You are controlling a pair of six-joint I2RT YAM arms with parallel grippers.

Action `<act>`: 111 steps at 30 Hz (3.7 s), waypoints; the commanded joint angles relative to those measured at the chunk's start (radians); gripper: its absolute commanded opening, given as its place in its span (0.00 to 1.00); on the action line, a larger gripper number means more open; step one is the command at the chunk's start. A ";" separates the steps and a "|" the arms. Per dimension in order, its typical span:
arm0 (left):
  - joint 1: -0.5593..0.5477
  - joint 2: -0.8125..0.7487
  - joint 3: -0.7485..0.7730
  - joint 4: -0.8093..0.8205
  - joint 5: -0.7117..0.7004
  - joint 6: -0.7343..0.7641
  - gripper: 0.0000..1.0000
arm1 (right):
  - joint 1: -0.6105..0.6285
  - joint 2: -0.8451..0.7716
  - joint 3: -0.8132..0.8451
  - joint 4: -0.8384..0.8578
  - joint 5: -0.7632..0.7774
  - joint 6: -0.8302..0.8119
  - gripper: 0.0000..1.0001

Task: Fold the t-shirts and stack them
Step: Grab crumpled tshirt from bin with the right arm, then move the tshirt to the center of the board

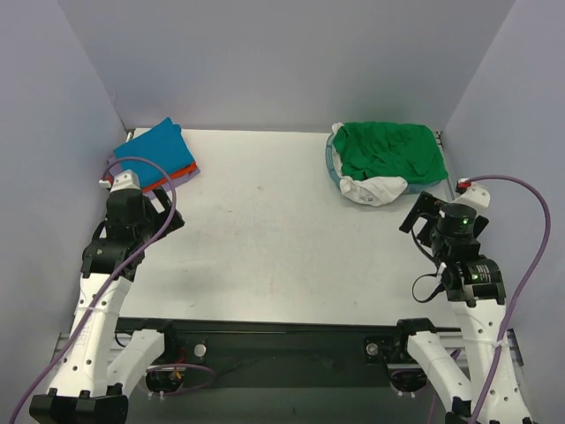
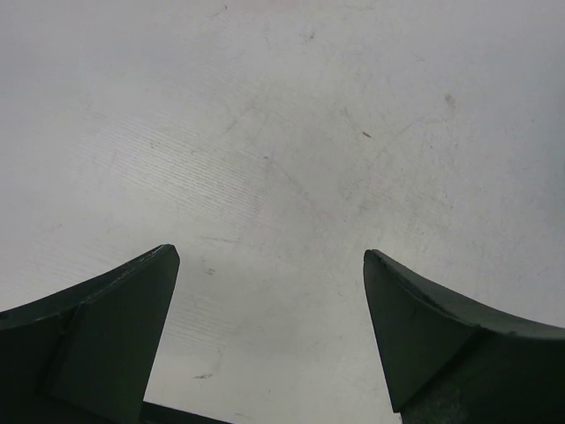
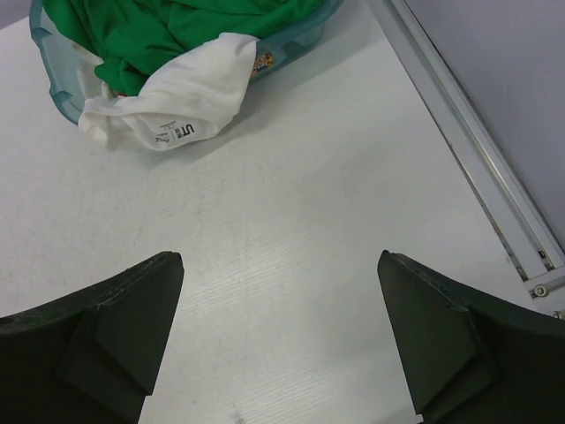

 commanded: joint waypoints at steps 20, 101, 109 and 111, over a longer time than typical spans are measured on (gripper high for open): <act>0.002 -0.035 0.001 -0.016 0.031 -0.084 0.97 | -0.005 0.548 0.440 0.050 -0.099 -0.113 0.98; 0.003 -0.118 -0.110 0.007 0.083 -0.110 0.97 | 0.510 0.797 1.314 0.371 -0.606 0.072 0.00; 0.002 -0.088 -0.113 0.009 0.068 -0.085 0.97 | 0.329 0.709 0.815 0.351 -0.518 0.128 0.00; 0.002 -0.080 -0.121 0.007 0.062 -0.081 0.95 | 0.291 0.702 0.651 0.330 -0.486 0.113 0.28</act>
